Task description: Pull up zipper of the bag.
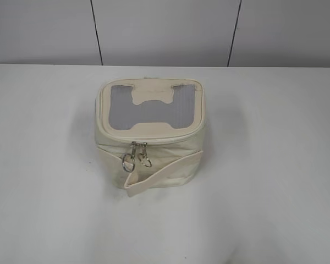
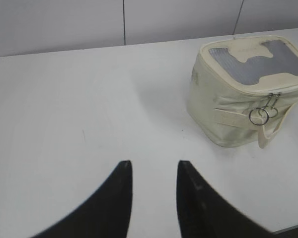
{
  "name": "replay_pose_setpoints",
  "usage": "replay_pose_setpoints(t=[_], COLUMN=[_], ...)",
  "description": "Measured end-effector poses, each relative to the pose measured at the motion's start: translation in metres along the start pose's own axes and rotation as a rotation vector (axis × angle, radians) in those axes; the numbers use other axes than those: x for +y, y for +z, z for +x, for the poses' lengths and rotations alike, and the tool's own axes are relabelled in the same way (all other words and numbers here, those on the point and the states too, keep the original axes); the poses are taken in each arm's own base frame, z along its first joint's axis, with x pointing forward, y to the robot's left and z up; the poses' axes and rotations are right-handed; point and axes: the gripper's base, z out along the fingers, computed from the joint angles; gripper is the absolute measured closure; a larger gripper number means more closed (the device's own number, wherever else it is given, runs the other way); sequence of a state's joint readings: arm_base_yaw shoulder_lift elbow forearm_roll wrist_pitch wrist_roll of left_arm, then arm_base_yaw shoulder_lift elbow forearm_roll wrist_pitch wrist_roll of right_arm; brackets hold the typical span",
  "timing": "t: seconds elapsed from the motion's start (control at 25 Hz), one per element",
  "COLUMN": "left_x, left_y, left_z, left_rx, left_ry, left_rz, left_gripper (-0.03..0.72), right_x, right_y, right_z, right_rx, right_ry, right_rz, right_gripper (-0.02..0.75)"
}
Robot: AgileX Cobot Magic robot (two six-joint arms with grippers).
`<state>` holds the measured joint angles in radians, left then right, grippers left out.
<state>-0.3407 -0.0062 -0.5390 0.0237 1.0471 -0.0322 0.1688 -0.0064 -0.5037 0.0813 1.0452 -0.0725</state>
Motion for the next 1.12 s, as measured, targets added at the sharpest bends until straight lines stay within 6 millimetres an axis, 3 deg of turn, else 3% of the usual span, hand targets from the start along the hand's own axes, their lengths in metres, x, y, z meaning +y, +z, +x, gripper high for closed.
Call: replay_pose_setpoints(t=[0.48, 0.8, 1.12], left_x=[-0.0004, -0.0030, -0.0031], left_y=[0.0000, -0.0001, -0.0001], left_z=[0.0000, 0.0001, 0.0001], left_rx=[0.000, -0.002, -0.002], left_ry=[0.003, -0.098, -0.103], left_rz=[0.002, -0.226, -0.239], left_gripper=[0.447, 0.447, 0.448], right_x=[-0.0008, 0.0000, 0.0000], right_y=[0.0010, 0.0019, 0.0020], right_z=[0.0009, 0.0004, 0.0004], right_rx=[0.005, 0.005, 0.005], right_ry=[0.001, 0.072, 0.074], right_rz=[0.012, 0.157, 0.161], right_gripper=[0.295, 0.295, 0.295])
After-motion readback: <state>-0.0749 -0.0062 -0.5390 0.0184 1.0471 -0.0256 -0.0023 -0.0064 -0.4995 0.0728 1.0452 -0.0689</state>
